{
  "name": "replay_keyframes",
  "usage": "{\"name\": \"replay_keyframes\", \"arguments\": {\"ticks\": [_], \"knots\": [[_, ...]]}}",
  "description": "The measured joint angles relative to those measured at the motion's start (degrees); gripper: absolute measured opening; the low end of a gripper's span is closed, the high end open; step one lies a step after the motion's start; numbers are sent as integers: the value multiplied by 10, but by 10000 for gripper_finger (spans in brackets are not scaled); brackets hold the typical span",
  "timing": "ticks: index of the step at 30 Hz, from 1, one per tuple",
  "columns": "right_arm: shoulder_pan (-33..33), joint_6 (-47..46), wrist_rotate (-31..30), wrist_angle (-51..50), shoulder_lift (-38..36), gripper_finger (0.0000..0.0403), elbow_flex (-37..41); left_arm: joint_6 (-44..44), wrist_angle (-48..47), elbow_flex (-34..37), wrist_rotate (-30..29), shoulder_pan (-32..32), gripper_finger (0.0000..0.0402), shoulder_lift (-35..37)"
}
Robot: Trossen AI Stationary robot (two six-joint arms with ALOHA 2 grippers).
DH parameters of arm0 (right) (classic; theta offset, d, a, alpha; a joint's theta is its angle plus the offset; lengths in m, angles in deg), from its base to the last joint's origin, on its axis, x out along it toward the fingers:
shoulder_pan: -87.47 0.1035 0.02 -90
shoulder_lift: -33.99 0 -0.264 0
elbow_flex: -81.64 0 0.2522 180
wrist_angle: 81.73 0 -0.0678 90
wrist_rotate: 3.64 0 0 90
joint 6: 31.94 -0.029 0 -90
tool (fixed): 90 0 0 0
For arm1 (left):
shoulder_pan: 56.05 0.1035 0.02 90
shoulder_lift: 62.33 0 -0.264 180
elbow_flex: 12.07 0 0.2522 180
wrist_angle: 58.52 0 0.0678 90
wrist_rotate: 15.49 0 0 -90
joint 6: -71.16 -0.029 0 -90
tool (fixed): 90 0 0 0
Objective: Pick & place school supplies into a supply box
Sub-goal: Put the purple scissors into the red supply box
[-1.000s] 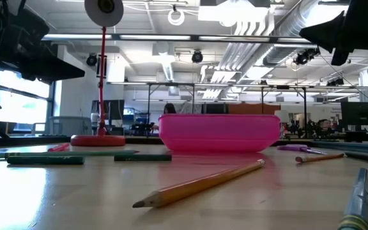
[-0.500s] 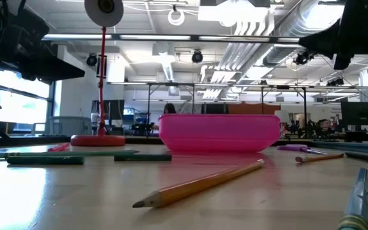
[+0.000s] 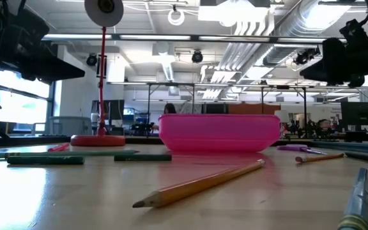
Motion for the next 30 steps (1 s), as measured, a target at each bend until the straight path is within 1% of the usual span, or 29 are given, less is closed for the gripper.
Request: {"name": "replay_keyframes", "arguments": {"ticks": [5,8,9,12,16,17,19,21,22,24,26,28,30], "knots": [[-23,-20,5,20,50,107,-4,0,5,0,-37,0,40,0],[-43,-37,19,22,87,107,-27,-14,35,0,-44,0,40,0],[-50,-37,23,22,101,107,-35,-24,49,0,-54,0,40,0],[-71,-38,38,21,148,107,-65,-45,81,0,-118,0,40,0],[-101,-39,49,22,217,107,-117,-49,85,0,-190,0,40,0],[-109,-49,59,15,234,107,-130,-46,85,0,-208,0,40,0],[-128,-90,97,-15,267,107,-160,-10,99,0,-237,0,40,0],[-148,-137,139,-68,301,107,-190,30,123,0,-235,1,40,0],[-159,-156,149,-96,319,107,-203,39,139,0,-227,1,40,0],[-182,-195,150,-156,355,107,-223,38,179,-1,-212,1,40,0],[-206,-252,154,-204,390,107,-237,19,196,-7,-207,1,40,0],[-230,-307,183,-222,426,107,-244,12,198,-30,-200,1,40,-1],[-251,-331,216,-224,461,107,-244,9,198,-55,-176,1,40,-1]]}}
